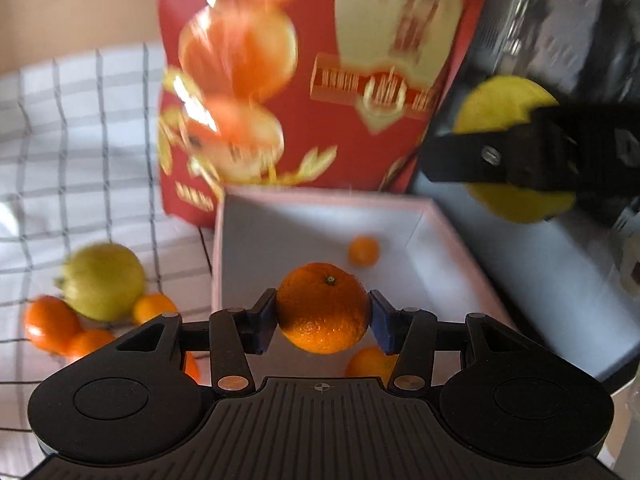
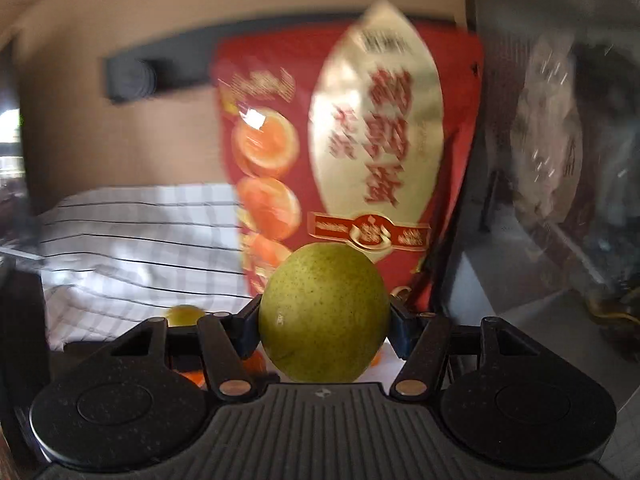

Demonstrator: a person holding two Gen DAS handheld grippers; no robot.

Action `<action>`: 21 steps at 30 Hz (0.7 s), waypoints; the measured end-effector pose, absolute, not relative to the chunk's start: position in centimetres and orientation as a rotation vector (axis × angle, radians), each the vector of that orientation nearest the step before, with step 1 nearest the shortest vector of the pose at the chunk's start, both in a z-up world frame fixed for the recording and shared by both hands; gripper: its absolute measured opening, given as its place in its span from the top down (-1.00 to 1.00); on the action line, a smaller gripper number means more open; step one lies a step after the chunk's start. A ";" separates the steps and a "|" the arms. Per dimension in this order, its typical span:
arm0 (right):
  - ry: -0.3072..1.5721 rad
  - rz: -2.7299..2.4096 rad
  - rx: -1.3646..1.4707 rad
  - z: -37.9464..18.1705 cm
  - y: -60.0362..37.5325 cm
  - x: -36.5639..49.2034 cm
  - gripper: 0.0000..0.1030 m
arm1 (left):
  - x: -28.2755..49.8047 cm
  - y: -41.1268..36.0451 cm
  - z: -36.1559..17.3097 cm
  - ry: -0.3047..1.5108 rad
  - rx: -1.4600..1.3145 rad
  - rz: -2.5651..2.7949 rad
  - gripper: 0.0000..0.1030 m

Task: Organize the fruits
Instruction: 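Lower the tangerine into the pink box with the left tool while the right tool drops the pomelo in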

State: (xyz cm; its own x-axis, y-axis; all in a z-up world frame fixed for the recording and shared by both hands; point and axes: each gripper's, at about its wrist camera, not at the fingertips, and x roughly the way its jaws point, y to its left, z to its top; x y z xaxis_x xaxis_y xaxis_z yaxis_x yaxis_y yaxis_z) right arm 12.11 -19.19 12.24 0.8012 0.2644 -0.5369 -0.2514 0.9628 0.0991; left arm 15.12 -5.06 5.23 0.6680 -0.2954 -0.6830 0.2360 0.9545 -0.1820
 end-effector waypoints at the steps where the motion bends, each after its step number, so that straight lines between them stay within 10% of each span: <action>1: 0.621 0.263 0.034 11.4 -19.1 13.6 -0.18 | 15.4 -5.1 4.5 0.810 -0.070 -0.297 -0.04; 21: 0.920 0.162 0.079 3.0 -20.8 18.3 -0.19 | 9.9 -3.9 7.6 0.666 0.050 -0.331 0.01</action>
